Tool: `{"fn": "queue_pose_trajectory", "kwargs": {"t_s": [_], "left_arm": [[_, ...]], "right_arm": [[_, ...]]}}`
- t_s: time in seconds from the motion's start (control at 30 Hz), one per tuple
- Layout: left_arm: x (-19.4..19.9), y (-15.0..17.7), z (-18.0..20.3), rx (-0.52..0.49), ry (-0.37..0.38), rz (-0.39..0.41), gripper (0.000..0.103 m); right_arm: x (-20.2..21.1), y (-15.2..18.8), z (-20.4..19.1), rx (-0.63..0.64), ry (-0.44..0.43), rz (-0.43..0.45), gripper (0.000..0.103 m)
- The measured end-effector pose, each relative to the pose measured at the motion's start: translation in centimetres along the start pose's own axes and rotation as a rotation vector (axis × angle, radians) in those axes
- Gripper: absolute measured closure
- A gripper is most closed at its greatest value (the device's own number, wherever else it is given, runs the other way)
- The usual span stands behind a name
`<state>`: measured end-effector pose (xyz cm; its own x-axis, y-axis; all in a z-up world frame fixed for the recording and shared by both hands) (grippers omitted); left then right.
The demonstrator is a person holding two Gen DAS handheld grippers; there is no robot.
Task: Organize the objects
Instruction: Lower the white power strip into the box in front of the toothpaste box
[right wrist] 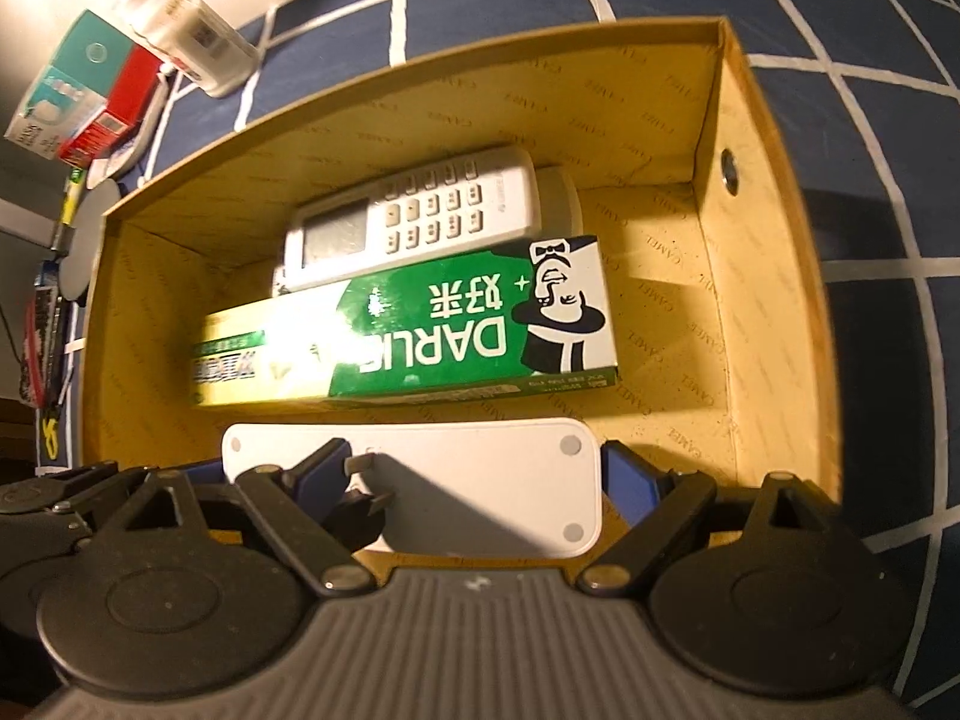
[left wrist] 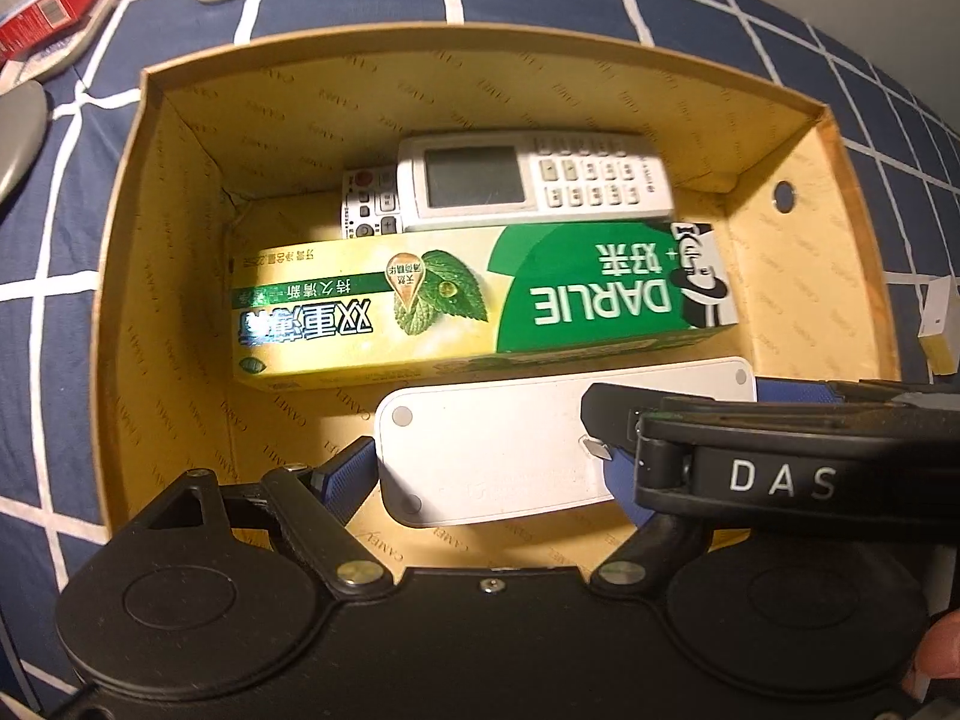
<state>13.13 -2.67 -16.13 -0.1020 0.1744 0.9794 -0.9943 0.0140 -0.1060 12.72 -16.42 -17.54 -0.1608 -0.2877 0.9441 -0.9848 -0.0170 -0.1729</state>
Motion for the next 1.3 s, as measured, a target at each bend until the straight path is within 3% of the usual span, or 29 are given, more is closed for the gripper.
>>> {"fn": "queue_pose_trajectory", "kwargs": {"t_s": [0.6,1.3], "left_arm": [[-2.4,-1.3,-1.0,-0.003,0.013,-0.061,0.023],[-0.3,-0.6,-0.9,0.007,-0.002,-0.024,0.018]], "right_arm": [[-2.5,-0.6,0.5,-0.031,0.017,-0.054,0.015],[-1.5,-0.6,0.5,0.0,0.016,-0.041,0.014]]}}
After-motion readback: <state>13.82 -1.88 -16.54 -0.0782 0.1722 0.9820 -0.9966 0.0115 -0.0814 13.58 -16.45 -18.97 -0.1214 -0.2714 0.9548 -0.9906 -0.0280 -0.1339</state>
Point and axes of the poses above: each gripper's, at about its wrist camera, not at the fingertips, and x roughly against the way its jaws point, z to its right, y to its underside, the point moved 4 cm from there along -x, roughly the way its jaws point, and after that the axes turned 8 degrees about x, right-handed, at the moved point
